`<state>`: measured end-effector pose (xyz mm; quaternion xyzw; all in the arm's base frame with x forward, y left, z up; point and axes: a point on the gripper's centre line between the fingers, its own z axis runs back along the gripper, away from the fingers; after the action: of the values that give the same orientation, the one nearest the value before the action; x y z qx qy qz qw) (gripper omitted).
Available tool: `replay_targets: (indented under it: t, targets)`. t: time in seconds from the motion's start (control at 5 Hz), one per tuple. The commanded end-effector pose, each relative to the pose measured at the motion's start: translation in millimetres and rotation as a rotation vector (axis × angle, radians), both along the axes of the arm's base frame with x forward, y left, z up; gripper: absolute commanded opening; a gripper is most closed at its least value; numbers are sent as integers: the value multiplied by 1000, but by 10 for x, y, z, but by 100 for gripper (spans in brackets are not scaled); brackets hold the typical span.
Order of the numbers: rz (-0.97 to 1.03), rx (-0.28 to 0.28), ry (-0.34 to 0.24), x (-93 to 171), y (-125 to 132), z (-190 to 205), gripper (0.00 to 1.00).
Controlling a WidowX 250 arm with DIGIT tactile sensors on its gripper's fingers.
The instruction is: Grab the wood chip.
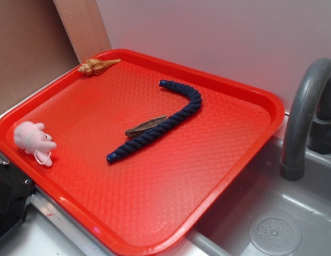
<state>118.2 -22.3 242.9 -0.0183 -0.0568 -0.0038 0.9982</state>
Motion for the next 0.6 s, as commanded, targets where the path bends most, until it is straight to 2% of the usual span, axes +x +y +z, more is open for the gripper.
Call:
replay_targets:
  t: [0.0, 0.2, 0.4]
  targets:
    - [0, 0, 0, 0, 0, 0, 100]
    - [43, -22, 5, 106, -39, -42, 100]
    - [79, -36, 40, 255, -98, -164, 100]
